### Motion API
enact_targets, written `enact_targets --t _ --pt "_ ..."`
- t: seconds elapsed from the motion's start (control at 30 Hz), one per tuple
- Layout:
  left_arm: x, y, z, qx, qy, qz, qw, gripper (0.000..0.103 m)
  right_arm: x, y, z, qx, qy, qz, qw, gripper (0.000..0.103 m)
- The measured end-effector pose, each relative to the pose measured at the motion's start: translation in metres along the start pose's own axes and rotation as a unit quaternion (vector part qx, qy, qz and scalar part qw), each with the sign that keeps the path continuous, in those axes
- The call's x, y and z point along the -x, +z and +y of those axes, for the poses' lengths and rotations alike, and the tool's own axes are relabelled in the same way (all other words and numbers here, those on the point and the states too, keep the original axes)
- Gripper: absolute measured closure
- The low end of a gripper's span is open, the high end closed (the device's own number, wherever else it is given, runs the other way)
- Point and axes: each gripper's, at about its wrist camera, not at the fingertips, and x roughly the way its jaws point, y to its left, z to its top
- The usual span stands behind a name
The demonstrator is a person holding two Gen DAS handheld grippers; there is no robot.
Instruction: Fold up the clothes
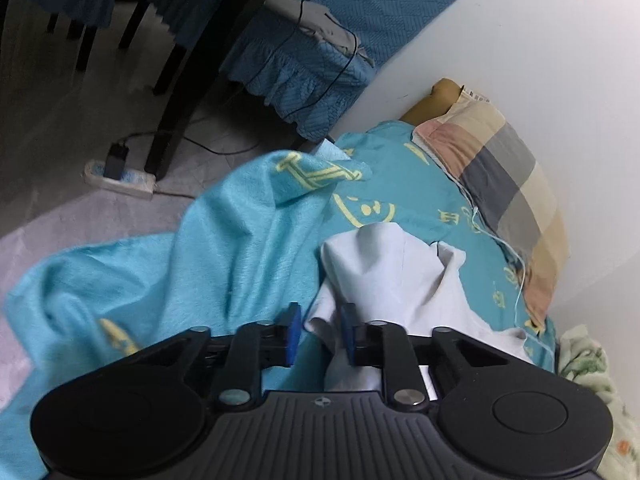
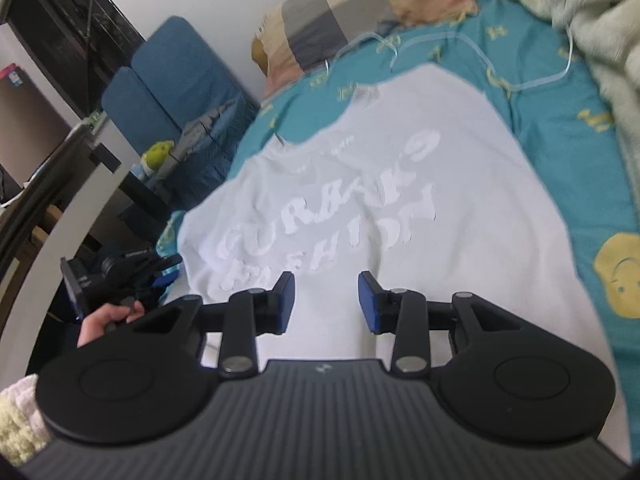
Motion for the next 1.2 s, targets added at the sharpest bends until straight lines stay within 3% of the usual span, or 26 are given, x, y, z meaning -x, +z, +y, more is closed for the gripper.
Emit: enact_targets --t 0.07,0.2,0.33,0.5,0.63,0.7,0.77,0.97,1.07,1.2 --pt "-0.003 0.001 -0.004 -0.007 0.004 -0.001 1.0000 0.101 -0.008 -0.001 -0.002 -0.004 0.004 0.006 1.000 0.065" --pt "0.014 0.018 -0.016 -0.022 0.001 -0.032 0.9992 0.102 -0.011 -0.001 -0.005 -0.010 0.004 0.010 1.000 0.065" --pt "0.038 0.060 -0.029 -0.037 0.017 -0.062 0.9973 0.102 -0.008 -0.001 -0.009 -0.022 0.001 0.009 1.000 0.065" --pt "0.061 0.130 -0.042 -0.067 0.074 -0.122 0.9874 0.102 -0.005 0.004 -0.006 -0.015 -0.006 -0.006 1.000 0.065" --pt "0.050 0.161 -0.040 -0.093 0.150 -0.134 0.9751 0.101 -0.008 0.006 -0.008 -0.018 -0.016 -0.010 1.000 0.065" --pt "0.036 0.163 -0.035 -0.095 0.161 -0.122 0.9748 0.101 -0.011 0.008 -0.011 -0.019 -0.021 -0.010 1.000 0.065" --pt "0.027 0.157 -0.027 -0.082 0.139 -0.116 0.9801 0.100 -0.014 0.008 -0.013 -0.018 -0.026 -0.009 0.999 0.065" --pt "0.024 0.125 0.005 -0.017 0.110 -0.086 0.9902 0.066 -0.020 0.008 -0.015 -0.017 -0.029 -0.003 0.999 0.065" --pt "0.042 0.102 0.041 0.042 0.086 -0.073 0.9927 0.064 -0.018 0.008 -0.015 -0.017 -0.026 -0.004 1.000 0.065" --pt "0.054 0.068 0.079 0.119 0.058 -0.048 0.9900 0.064 -0.013 0.008 -0.011 -0.015 -0.019 -0.008 1.000 0.065"
